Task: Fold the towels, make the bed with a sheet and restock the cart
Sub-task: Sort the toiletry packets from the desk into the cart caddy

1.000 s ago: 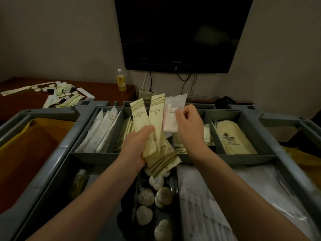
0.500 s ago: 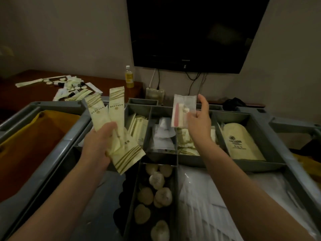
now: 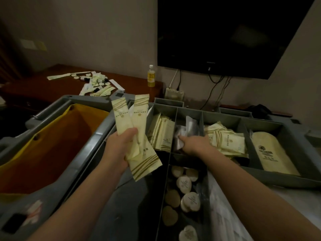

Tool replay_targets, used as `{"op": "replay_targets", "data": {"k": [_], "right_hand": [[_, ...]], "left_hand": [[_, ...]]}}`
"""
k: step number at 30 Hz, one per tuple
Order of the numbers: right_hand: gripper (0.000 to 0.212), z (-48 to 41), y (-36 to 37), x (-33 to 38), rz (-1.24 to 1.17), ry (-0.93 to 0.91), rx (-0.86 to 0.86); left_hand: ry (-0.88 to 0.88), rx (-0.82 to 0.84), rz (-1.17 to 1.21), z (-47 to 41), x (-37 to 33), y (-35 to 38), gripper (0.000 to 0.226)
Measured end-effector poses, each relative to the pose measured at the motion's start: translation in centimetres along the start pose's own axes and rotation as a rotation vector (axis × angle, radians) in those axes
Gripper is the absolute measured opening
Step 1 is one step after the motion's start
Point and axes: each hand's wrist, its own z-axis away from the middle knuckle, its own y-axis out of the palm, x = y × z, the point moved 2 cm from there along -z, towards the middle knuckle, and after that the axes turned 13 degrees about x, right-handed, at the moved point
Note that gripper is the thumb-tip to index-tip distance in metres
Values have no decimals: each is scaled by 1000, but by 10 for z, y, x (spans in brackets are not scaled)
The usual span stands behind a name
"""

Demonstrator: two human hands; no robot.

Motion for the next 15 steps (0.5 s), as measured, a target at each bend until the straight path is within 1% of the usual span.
{"op": "replay_targets", "data": {"k": [2,3,4,5,6,7,8,9,11,13,14,15], "right_hand": [[53,7,-4,1,37,30,-8],[50,13,-8,2,54,56,-67],[45,20,-11,4,40,79,-165],[41,27,-14,7,-22,72,-302],[38,36,-18,11,-134,22,-451],[34,44,-22,19,-297,-73,-579],[31,56,-26,28,-498,-193,-644],[28,65,-29,38,-711,-311,-641],[24,81,-36,61,-1038,-494,-482],[15,90,-37,79,-1248,-568,-293],[11,91,-38,85,-1328,-578,-242],[15,91,-38,88,-1376,-559,-225]], "left_hand": [[-15,27,2,-3,-1,-2,15],[-18,39,5,-4,-2,-3,13],[-23,47,5,-6,-2,-4,11],[-31,57,-2,-8,-2,-4,11],[-37,72,-14,-9,-3,-3,12],[-40,88,-28,-10,-2,-2,14],[-36,104,-40,-11,-2,0,17],[-32,112,-50,-13,-1,3,19],[-24,128,-120,-15,0,10,18],[-29,185,-243,-16,2,20,17],[-39,242,-285,-15,3,26,18],[-56,308,-308,-14,5,32,20]]}}
